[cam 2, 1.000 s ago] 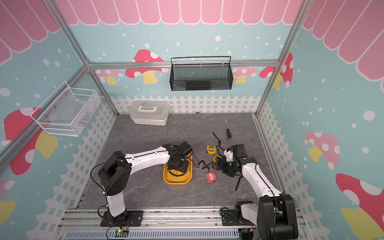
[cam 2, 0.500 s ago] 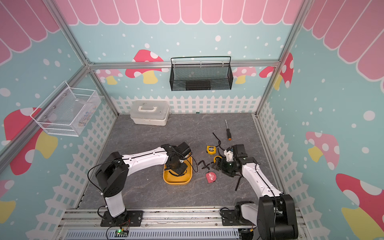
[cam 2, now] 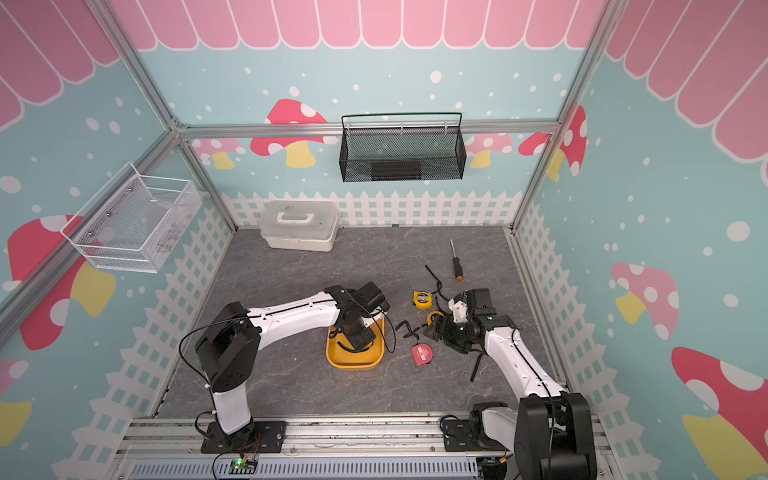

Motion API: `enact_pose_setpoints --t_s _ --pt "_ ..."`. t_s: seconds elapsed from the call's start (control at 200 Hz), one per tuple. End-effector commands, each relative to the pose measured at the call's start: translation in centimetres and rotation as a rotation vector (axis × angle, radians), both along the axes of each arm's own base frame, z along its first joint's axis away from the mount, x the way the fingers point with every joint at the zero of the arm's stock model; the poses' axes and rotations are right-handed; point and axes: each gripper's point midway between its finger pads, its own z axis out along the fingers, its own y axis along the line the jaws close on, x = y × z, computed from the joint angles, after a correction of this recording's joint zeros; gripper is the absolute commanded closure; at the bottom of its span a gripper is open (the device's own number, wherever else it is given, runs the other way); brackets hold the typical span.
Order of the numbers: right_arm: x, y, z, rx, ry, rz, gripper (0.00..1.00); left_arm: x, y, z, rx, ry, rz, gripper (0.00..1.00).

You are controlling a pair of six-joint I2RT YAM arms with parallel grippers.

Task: Take the tape measure out of the storage box
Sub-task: Pick up the tape measure from the storage box.

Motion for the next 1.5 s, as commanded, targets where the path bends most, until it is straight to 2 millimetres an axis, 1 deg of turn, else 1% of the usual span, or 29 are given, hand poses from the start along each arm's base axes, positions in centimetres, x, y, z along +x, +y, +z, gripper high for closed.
enact_pose_setpoints --t_s 0.0,0.125,0.275,0.595,0.755,0.876,1.021,1.271,1.381,1.496 --pt "-0.5 -0.1 -0.1 0.004 0.006 -0.004 0.22 0.1 -0.9 -0.3 0.0 0.009 -0.095 0.3" --pt "-0.5 -0.1 0.0 0.002 0.004 -0.002 0.22 -0.2 -1.3 -0.6 -0.009 0.031 -0.13 0.3" --pt "-0.5 -0.1 -0.2 0.002 0.009 -0.002 0.22 -0.2 -1.2 -1.2 -0.006 0.053 -0.151 0.29" --pt "-0.6 -0.1 -0.2 0.002 0.011 -0.003 0.22 0.7 -1.2 -2.2 -0.013 0.079 -0.175 0.29" --pt "-0.5 -0.2 -0.1 -0.001 0.005 -0.005 0.22 0.3 -1.2 -2.4 -0.037 0.11 -0.159 0.32" --pt "-0.5 -0.1 -0.1 -0.001 0.01 -0.004 0.22 -0.2 -0.9 -2.5 -0.044 0.127 -0.145 0.36" --pt "-0.3 -0.1 0.0 0.0 0.005 -0.001 0.22 -0.3 -0.8 -2.1 -0.057 0.111 -0.128 0.41" --pt "-0.3 0.0 0.3 0.007 -0.005 0.006 0.23 0.7 -0.8 -0.5 -0.085 0.032 -0.093 0.45" --pt "0.0 0.2 1.0 0.015 -0.025 0.017 0.24 1.1 -1.1 0.5 -0.119 -0.001 -0.086 0.45" --pt "0.6 0.6 2.1 0.038 -0.06 0.036 0.25 1.7 -1.3 1.8 -0.153 -0.038 -0.074 0.45"
